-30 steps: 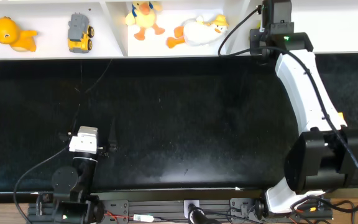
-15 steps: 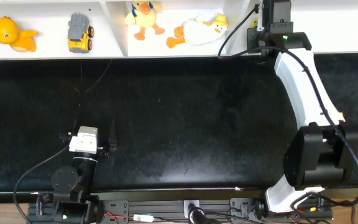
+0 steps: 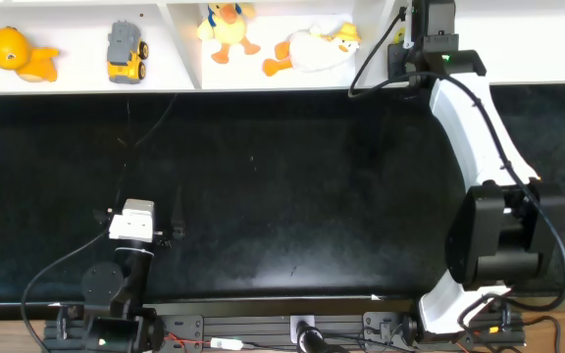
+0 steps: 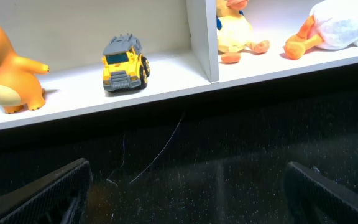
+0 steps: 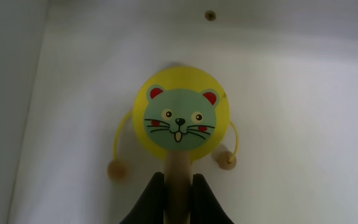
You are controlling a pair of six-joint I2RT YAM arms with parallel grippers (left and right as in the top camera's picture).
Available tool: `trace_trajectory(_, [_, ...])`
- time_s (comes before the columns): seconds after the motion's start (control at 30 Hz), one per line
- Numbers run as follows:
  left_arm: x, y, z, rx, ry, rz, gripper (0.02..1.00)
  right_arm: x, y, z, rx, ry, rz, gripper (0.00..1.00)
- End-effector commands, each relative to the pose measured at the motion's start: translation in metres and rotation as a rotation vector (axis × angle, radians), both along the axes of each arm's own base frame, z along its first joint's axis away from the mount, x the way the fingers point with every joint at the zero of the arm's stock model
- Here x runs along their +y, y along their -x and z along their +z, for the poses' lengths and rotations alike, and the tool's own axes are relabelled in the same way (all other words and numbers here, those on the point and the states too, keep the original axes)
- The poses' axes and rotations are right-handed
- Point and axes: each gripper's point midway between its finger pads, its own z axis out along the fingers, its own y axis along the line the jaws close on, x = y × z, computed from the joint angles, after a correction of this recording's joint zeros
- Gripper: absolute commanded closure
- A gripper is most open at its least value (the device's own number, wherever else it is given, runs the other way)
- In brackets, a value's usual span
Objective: Store Toys
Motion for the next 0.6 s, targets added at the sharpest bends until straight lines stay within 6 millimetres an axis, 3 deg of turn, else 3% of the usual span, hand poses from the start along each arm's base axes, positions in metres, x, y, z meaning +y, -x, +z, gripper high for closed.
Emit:
trace_trajectory(0.03, [0.0005,0.0002,-0.0002,-0.003,0.019,0.002,0.023,0.0005,-0.0122,0.0083,-0.035,-0.01,0.001,0.956])
trace_trajectory(0.23, [0.0005,0.0002,-0.0002,-0.003,0.019,0.002,0.023,0.0007,-0.0131,0.007,-0.035,-0.011,0.001,0.941])
trace_trajectory(0.47, [0.0005,0.0002,-0.0002,-0.003,0.019,0.002,0.02,0.0009,-0.0143,0.008,-0.042,-0.011,0.001,0.54])
trace_trajectory(0.6, [0.0005,0.0002,-0.0002,-0.003,0.019,0.002,0.023,0.0019,-0.0141,0.0113,-0.049,-0.011,0.003,0.524])
